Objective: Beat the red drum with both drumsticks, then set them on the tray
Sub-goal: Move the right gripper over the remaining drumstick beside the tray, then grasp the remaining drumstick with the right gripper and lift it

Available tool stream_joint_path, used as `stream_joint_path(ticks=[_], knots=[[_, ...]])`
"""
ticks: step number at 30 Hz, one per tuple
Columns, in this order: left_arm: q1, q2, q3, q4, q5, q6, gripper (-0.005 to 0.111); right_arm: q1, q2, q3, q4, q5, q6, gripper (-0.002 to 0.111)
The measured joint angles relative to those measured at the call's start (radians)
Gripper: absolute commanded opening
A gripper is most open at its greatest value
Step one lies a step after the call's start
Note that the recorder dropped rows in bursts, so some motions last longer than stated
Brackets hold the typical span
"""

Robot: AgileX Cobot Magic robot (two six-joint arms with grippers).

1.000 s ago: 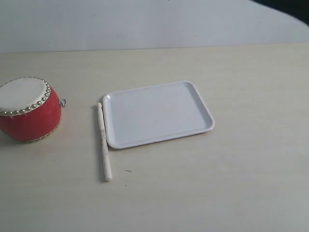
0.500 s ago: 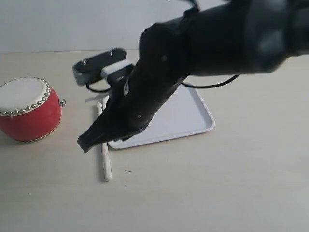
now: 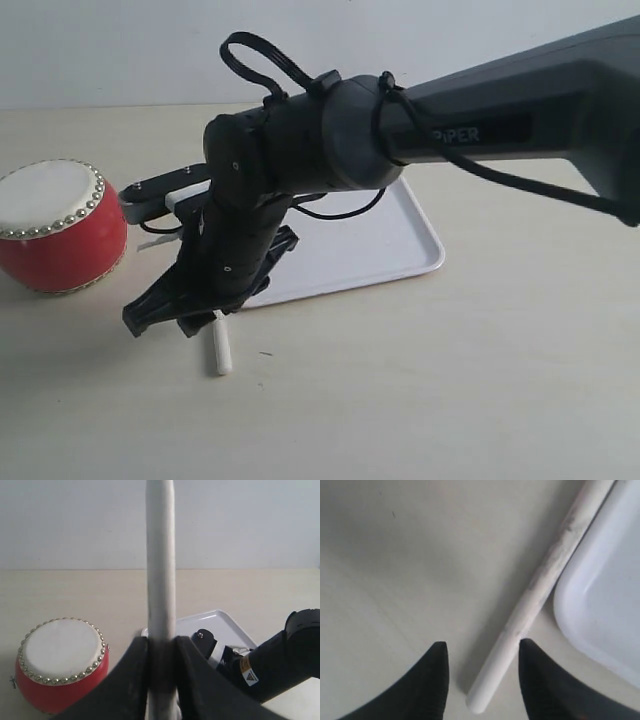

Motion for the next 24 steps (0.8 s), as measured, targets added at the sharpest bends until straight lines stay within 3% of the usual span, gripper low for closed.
stream_joint_path(ticks=[10, 24], knots=[[0.0, 0.0, 0.0, 0.0, 0.004, 0.002, 0.0, 0.0, 0.066, -0.12, 0.002, 0.002, 0.008, 0.043], [0.0, 0.0, 0.0, 0.0, 0.018, 0.022, 0.0, 0.0, 0.11, -0.129, -0.137, -0.008, 0.12, 0.043]])
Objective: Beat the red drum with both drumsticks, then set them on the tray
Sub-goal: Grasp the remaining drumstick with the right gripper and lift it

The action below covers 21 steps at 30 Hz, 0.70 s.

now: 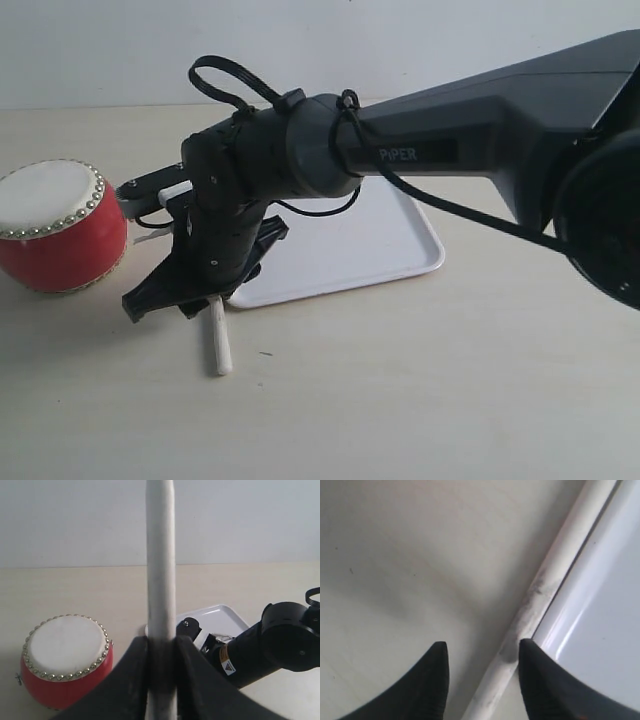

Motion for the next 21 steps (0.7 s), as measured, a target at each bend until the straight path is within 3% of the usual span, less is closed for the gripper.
stream_joint_path(ticks=[16, 21], knots=[[0.0, 0.0, 0.0, 0.0, 0.008, 0.0, 0.0, -0.002, 0.025, 0.0, -0.012, -0.081, 0.051, 0.043], [0.0, 0.0, 0.0, -0.001, 0.008, 0.0, 0.0, -0.005, 0.027, 0.0, -0.012, -0.085, 0.064, 0.033]])
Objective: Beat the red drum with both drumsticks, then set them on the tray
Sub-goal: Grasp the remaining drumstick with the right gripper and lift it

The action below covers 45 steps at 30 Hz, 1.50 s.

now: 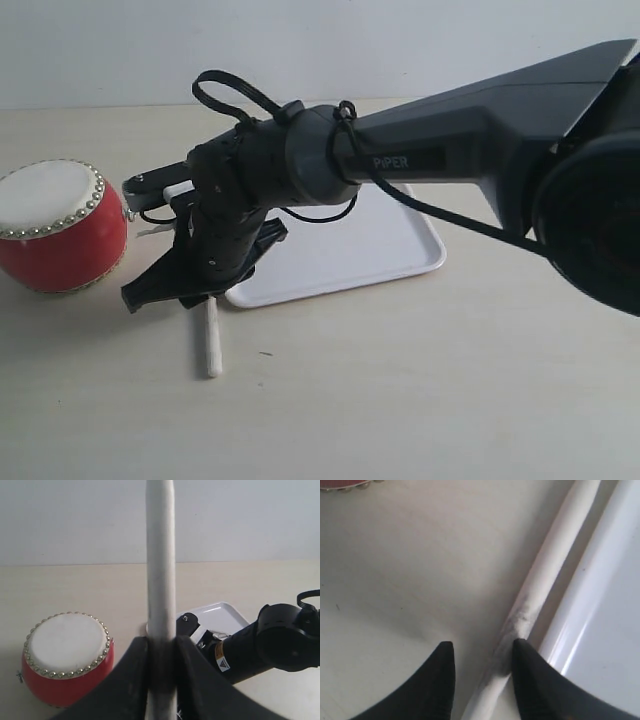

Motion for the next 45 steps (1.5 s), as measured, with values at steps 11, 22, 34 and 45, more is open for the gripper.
stream_joint_path(ticks=[11, 22, 34, 45], knots=[[0.0, 0.0, 0.0, 0.0, 0.001, 0.0, 0.0, 0.0, 0.031, -0.008, 0.0, -0.01, 0.019, 0.022], [0.0, 0.0, 0.0, 0.0, 0.001, 0.0, 0.0, 0.0, 0.041, -0.015, 0.002, -0.035, 0.023, 0.0], [0.0, 0.0, 0.0, 0.083, -0.027, 0.023, 0.0, 0.0, -0.084, -0.19, -0.094, 0.282, -0.043, 0.0], [0.0, 0.105, -0.032, 0.533, 0.065, 0.027, 0.0, 0.0, -0.196, -0.22, -0.247, 0.311, -0.262, 0.0]])
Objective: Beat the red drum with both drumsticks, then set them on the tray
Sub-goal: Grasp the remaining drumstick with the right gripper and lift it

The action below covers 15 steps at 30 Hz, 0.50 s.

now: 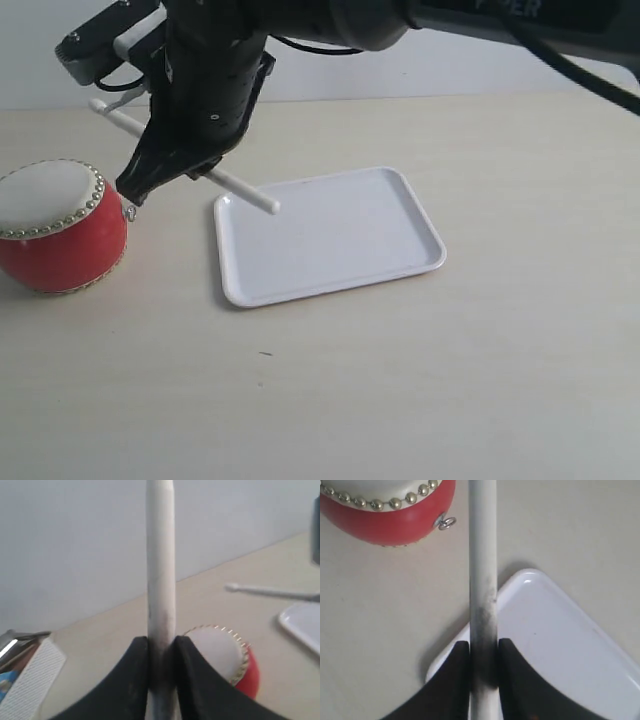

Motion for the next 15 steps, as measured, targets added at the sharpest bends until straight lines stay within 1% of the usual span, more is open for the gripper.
stream_joint_path(ticks=[4, 7, 11, 15], knots=[[0.0, 0.105, -0.007, 0.13, 0.105, -0.002, 0.0, 0.0, -0.01, 0.0, -0.06, 0.004, -0.027, 0.0], [0.0, 0.197, -0.007, 0.172, 0.123, 0.0, 0.0, 0.0, -0.017, 0.0, -0.085, 0.012, -0.06, 0.0], [0.0, 0.323, -0.008, 0.223, 0.142, 0.035, 0.0, 0.002, -0.019, 0.0, -0.097, 0.047, -0.174, 0.0], [0.0, 0.424, -0.008, 0.258, 0.146, 0.055, 0.0, 0.03, -0.019, 0.0, -0.127, 0.058, -0.233, 0.0]])
